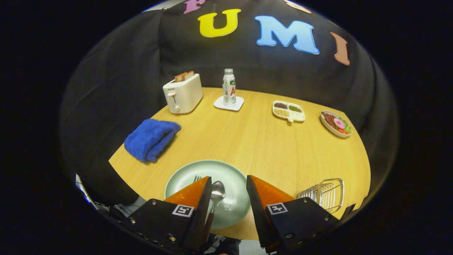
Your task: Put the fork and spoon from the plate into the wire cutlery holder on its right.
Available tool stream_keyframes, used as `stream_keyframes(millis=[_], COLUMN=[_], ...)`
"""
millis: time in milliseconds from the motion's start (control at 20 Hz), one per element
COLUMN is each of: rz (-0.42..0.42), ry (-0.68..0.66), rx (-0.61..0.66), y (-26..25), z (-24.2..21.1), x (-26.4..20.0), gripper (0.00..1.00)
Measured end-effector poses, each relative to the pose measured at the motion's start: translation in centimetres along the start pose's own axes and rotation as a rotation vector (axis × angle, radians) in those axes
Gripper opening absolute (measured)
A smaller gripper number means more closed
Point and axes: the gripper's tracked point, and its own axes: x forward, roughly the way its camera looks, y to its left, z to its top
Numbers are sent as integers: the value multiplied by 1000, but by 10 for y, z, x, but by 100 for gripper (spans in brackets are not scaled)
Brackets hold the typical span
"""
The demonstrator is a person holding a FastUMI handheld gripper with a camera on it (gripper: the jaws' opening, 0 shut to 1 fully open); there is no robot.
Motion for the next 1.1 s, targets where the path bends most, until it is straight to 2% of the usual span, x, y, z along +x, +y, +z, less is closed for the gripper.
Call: stream_keyframes(millis=[400, 450, 500, 550, 700, 750, 950, 1000, 1100], rz=[100, 105, 110, 109, 82, 89, 127, 120, 139], ry=[293, 313, 338, 351, 359, 369, 367, 369, 362], rx=[53, 58, 54, 45, 10, 14, 54, 67, 74], y=[27, 28, 30, 29, 23, 24, 34, 33, 35], z=[-66, -71, -80, -80, -86, -88, -81, -81, -79], x=[22, 25, 27, 27, 38, 39, 43, 36, 36], gripper=[59, 52, 52, 46, 44, 18, 18, 5, 4])
